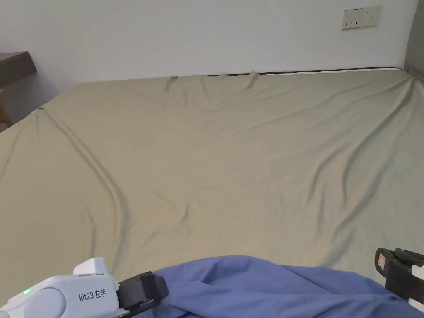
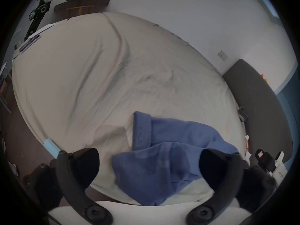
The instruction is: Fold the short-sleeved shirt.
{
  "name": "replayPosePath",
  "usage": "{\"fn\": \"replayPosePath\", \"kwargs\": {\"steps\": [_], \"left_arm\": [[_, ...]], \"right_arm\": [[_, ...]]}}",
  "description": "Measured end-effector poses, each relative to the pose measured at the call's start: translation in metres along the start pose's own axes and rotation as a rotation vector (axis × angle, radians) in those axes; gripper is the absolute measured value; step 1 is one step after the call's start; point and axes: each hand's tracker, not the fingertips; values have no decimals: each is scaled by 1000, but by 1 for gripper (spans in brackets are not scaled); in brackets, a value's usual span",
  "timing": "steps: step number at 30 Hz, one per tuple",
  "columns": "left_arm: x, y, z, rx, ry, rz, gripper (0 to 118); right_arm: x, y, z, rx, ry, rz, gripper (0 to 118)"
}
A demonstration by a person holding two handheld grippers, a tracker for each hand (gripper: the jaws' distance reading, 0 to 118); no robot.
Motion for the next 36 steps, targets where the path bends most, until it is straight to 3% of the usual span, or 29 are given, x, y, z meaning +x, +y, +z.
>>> {"fn": "replayPosePath", "kwargs": {"steps": [4,6,9,10,11,14,16,19,21,23,26,30,32,34,36], "left_arm": [[3,-1,-24,-110,-19,-13,113],[19,-5,-24,-35,14,-104,109],[30,-1,-32,-68,-90,-81,69],[32,0,-36,-82,-126,-51,43],[31,3,-41,-118,-167,-21,30],[33,2,-51,-145,-202,40,22],[34,6,-35,-124,-187,22,23],[46,10,-2,-19,-339,41,22],[71,16,21,49,-456,-29,22],[105,22,31,75,-466,-154,22],[159,18,13,16,-435,-350,22],[214,-11,-53,-201,-430,-424,23],[235,-27,-81,-298,-396,-433,42],[250,-39,-98,-353,-414,-429,77],[264,-43,-96,-362,-496,-418,91]], "right_arm": [[2,4,-1,6,27,-21,0],[6,5,-1,3,29,-31,0],[8,4,4,0,16,-39,0],[11,3,5,-1,12,-43,0],[14,2,7,0,9,-50,0],[23,0,14,2,16,-76,0],[27,-2,19,4,12,-82,0],[35,-3,25,15,-20,-88,0],[39,-3,26,16,-41,-87,0],[40,-4,28,19,-55,-83,0],[40,-9,31,24,-55,-90,0],[38,-15,37,17,-64,-104,0],[34,-17,43,13,-77,-92,0],[35,-18,48,13,-84,-98,0],[38,-19,54,18,-87,-114,0]]}}
